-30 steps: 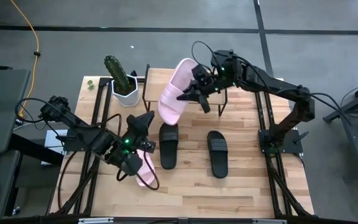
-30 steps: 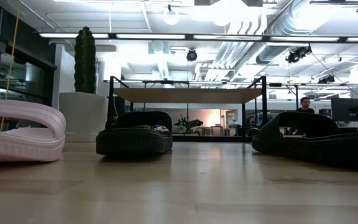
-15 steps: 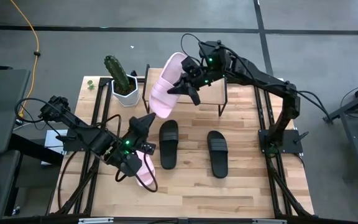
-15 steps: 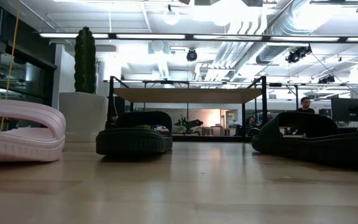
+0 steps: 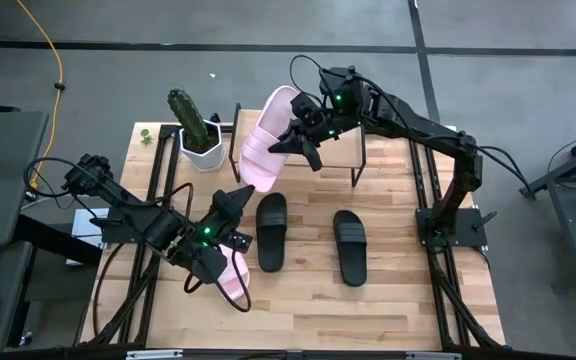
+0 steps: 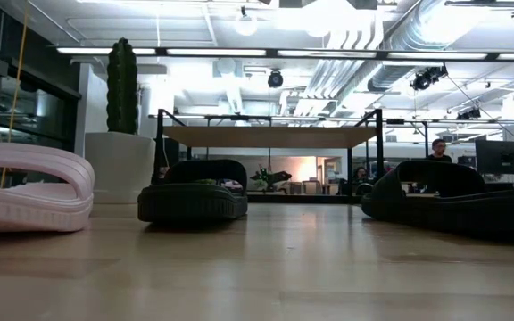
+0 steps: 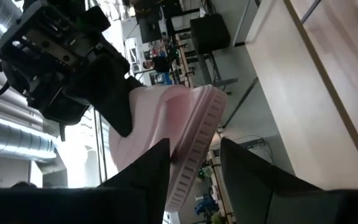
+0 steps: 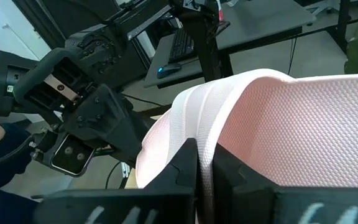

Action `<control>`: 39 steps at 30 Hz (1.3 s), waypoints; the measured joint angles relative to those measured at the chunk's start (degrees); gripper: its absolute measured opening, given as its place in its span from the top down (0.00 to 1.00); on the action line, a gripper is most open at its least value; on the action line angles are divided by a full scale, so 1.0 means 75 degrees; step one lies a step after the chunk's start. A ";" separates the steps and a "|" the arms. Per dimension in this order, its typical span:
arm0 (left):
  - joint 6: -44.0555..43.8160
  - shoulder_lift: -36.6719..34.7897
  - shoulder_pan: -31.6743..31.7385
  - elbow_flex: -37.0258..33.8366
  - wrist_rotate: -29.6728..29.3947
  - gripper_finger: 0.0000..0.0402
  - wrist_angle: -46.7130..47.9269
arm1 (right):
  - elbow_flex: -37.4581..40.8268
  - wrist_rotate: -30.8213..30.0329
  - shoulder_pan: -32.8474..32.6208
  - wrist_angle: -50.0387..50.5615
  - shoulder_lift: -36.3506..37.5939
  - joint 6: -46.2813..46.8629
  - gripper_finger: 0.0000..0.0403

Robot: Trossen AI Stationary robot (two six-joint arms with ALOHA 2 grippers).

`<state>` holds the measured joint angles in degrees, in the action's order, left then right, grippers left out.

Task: Pick and place slides into the shelf
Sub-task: Put the right pink slipper on the shelf

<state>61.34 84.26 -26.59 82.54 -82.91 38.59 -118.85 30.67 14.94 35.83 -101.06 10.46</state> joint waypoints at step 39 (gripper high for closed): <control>-0.0022 -0.0002 0.0548 -0.0003 0.0380 0.91 -0.0625 | 0.0000 -0.0018 -0.0347 -0.0152 0.0000 -0.0206 0.97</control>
<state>61.18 84.25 -22.48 82.52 -80.06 33.90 -118.85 30.54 12.34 34.70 -101.06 8.92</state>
